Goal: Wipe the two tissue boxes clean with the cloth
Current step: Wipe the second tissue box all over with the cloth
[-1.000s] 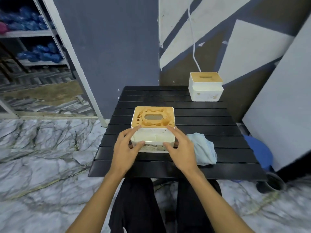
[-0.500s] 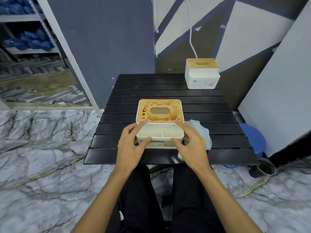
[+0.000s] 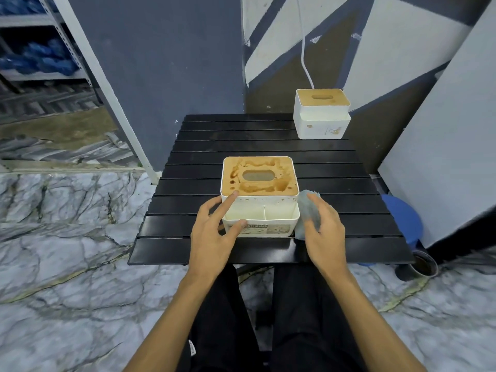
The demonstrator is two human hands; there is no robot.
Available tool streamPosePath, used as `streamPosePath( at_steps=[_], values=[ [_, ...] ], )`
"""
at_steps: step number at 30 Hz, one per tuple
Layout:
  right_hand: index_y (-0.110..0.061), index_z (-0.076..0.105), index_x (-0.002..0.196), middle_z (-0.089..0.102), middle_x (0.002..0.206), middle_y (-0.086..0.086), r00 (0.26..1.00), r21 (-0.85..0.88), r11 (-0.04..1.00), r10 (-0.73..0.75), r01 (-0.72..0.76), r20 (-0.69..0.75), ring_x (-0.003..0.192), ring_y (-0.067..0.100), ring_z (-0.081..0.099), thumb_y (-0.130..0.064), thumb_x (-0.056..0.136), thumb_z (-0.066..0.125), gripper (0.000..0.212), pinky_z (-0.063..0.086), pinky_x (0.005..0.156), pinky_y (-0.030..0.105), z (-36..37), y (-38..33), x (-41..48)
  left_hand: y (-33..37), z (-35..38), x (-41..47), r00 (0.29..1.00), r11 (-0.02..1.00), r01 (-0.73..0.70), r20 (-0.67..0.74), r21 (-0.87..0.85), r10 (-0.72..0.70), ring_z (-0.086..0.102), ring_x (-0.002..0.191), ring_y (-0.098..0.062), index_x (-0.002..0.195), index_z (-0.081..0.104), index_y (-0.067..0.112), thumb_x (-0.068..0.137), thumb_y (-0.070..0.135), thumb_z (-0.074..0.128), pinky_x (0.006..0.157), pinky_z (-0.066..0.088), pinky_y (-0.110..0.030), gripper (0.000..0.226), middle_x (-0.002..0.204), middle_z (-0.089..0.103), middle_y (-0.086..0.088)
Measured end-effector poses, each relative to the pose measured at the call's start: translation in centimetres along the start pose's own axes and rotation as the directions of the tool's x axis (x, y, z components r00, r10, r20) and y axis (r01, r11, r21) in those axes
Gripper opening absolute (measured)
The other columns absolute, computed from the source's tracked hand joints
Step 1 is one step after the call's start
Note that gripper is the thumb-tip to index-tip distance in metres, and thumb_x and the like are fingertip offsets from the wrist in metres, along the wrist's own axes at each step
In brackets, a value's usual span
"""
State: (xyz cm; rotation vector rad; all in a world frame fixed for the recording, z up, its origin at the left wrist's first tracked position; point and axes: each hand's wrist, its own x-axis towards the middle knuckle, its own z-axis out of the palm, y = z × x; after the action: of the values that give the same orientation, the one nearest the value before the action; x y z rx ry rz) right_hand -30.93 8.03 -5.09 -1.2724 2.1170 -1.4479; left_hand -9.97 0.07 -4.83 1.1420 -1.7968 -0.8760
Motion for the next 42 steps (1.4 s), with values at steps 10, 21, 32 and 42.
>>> streamPosePath(
  at_steps=[10, 21, 32, 42],
  values=[
    [-0.029, 0.048, 0.139, 0.036, 0.154, -0.004, 0.991, -0.566, 0.817, -0.042, 0.108, 0.127, 0.146, 0.020, 0.023, -0.044, 0.097, 0.050, 0.044, 0.012, 0.116, 0.052, 0.8, 2.7, 2.1, 0.0, -0.2, 0.0, 1.000, 1.000, 0.003, 0.018, -0.013, -0.003, 0.049, 0.121, 0.004, 0.132, 0.052, 0.058, 0.090, 0.030, 0.073, 0.099, 0.054, -0.034, 0.055, 0.136, 0.043, 0.015],
    [-0.031, 0.053, 0.132, 0.055, 0.134, 0.003, 0.983, -0.600, 0.789, -0.029, 0.133, 0.179, 0.114, 0.032, 0.051, -0.028, 0.091, 0.056, 0.041, 0.046, 0.090, 0.044, 0.1, 2.5, 4.9, 0.0, -0.3, 0.0, 1.000, 1.000, 0.009, 0.026, -0.007, -0.009, 0.048, 0.121, 0.005, 0.133, 0.051, 0.058, 0.090, 0.031, 0.072, 0.098, 0.055, -0.035, 0.055, 0.137, 0.042, 0.015],
    [-0.028, 0.056, 0.135, 0.059, 0.134, -0.005, 0.985, -0.238, 0.956, -0.169, 0.170, 0.025, 0.124, 0.015, 0.051, -0.031, 0.094, 0.051, 0.041, 0.043, 0.105, 0.039, -3.4, -3.0, 6.6, 3.0, -0.6, 3.9, 0.997, 1.000, 0.029, -0.069, 0.005, -0.029, 0.040, 0.135, -0.006, 0.146, 0.038, 0.049, 0.096, 0.039, 0.063, 0.113, 0.039, -0.045, 0.057, 0.145, 0.040, 0.016],
    [-0.036, 0.050, 0.140, 0.040, 0.152, -0.005, 0.957, -0.503, 0.823, -0.154, 0.262, 0.246, 0.125, 0.029, 0.043, -0.033, 0.095, 0.051, 0.045, 0.043, 0.093, 0.044, 0.0, -5.9, 5.4, 3.0, 2.6, 10.4, 0.940, 0.939, 0.334, -0.047, -0.082, -0.339, 0.051, 0.126, -0.019, 0.149, 0.041, 0.029, 0.092, 0.040, 0.066, 0.102, 0.047, -0.038, 0.063, 0.140, 0.053, 0.002]
  ],
)
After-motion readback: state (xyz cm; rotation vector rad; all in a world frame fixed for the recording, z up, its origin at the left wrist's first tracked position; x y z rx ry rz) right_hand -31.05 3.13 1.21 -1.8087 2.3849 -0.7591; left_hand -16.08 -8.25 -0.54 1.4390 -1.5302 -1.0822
